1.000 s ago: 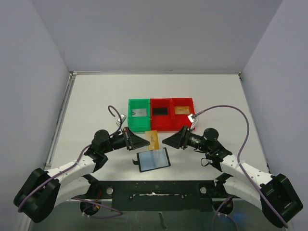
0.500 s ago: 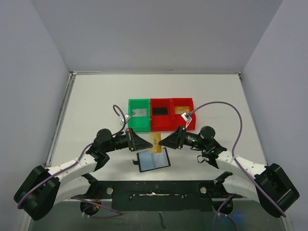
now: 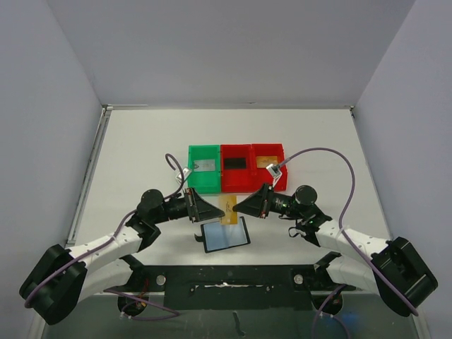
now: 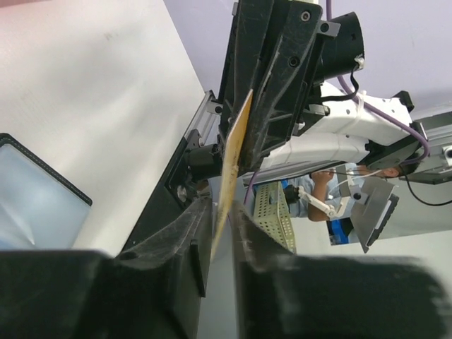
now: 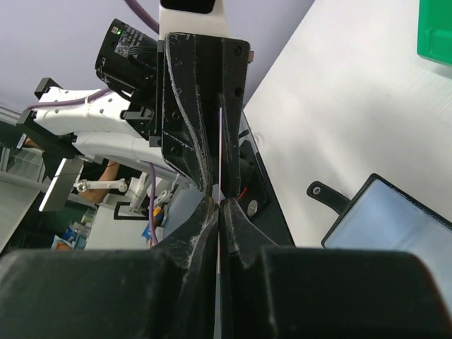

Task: Take the credit cards out of the card holder

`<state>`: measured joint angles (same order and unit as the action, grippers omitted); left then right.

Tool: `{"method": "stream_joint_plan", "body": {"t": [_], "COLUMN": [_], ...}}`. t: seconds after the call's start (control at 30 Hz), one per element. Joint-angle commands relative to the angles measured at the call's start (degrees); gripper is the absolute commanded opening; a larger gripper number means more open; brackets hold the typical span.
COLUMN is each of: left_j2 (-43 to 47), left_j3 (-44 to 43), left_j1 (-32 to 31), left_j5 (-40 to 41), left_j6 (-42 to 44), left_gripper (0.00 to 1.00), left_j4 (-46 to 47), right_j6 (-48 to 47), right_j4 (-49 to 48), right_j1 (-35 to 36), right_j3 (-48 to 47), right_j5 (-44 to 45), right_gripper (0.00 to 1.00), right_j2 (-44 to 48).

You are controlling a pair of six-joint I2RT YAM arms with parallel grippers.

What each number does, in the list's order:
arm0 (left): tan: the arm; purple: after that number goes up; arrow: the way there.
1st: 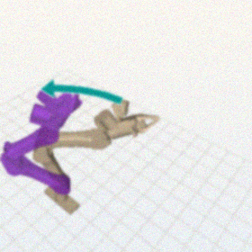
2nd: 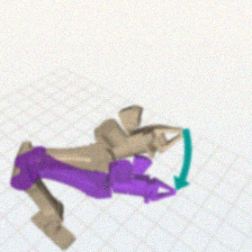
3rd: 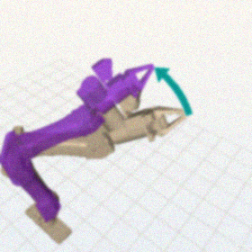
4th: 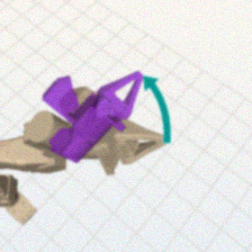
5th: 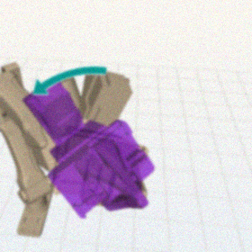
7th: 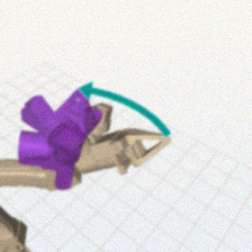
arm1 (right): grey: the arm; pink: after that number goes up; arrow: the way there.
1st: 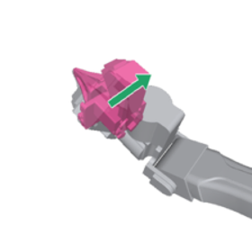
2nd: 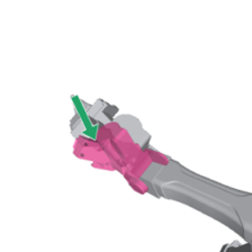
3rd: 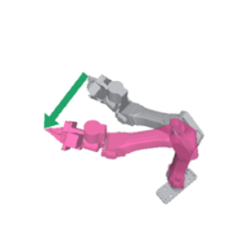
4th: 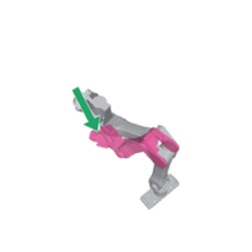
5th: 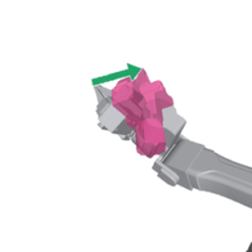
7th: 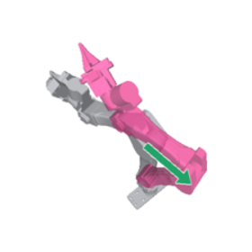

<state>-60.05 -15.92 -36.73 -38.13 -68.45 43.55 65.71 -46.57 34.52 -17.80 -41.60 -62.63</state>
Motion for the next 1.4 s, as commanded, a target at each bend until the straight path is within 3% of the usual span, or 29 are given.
{"method": "stream_joint_plan", "body": {"t": [0.0, 0.1, 0.13, 0.3, 0.4, 0.47, 0.6, 0.73, 1.0, 1.37], "left_j2": [2.19, 4.24, 5.26, 10.61, 13.48, 14.85, 16.63, 18.19, 22.7, 23.9], "left_j3": [-3.11, -5.07, -6.15, -12.27, -16.02, -19.04, -23.06, -24.08, -18.57, -15.52], "left_j1": [-0.28, -0.32, -0.34, -0.25, -0.18, -0.15, -0.03, 0.09, 0.22, 0.24], "left_j5": [1.85, 4.56, 6.01, 18.22, 26.36, 31.29, 40.05, 43.49, 39.46, 34.09], "left_j6": [1.94, 5.62, 7.59, 17.51, 22.83, 25.89, 30.66, 31.12, 25.64, 21.91], "left_gripper": [0.3, 0.65, 0.68, 0.69, 0.7, 0.7, 0.71, 0.72, 0.72, 0.72], "left_j4": [-1.91, -10.48, -14.76, -38.49, -51.29, -58.02, -67.45, -69.92, -65.67, -61.98], "right_j6": [-0.67, -4.61, -6.81, -19.8, -26.43, -30.23, -42.59, -57.22, -91.02, -109.97], "right_j4": [-3.48, 3.46, 8.09, 34.14, 46.1, 50.05, 50.19, 49.45, 47.34, 49.98], "right_j1": [-0.18, -1.94, -2.85, -9.05, -12.65, -14.74, -15.89, -15.76, -8.79, -9.53], "right_j3": [-0.91, -2.12, -2.94, -8.1, -11.4, -12.9, -16.41, -21.2, -24.32, -30.36], "right_j5": [-0.76, 0.0, 1.07, 10.97, 21.5, 30.43, 38.74, 39.21, 40.11, 36.4], "right_gripper": [0.0, 0.0, 0.0, 0.0, 0.0, 0.0, 0.0, 0.0, 0.0, 0.0], "right_j2": [2.56, 5.39, 6.99, 15.75, 18.75, 19.77, 17.7, 11.63, 3.77, -9.53]}}
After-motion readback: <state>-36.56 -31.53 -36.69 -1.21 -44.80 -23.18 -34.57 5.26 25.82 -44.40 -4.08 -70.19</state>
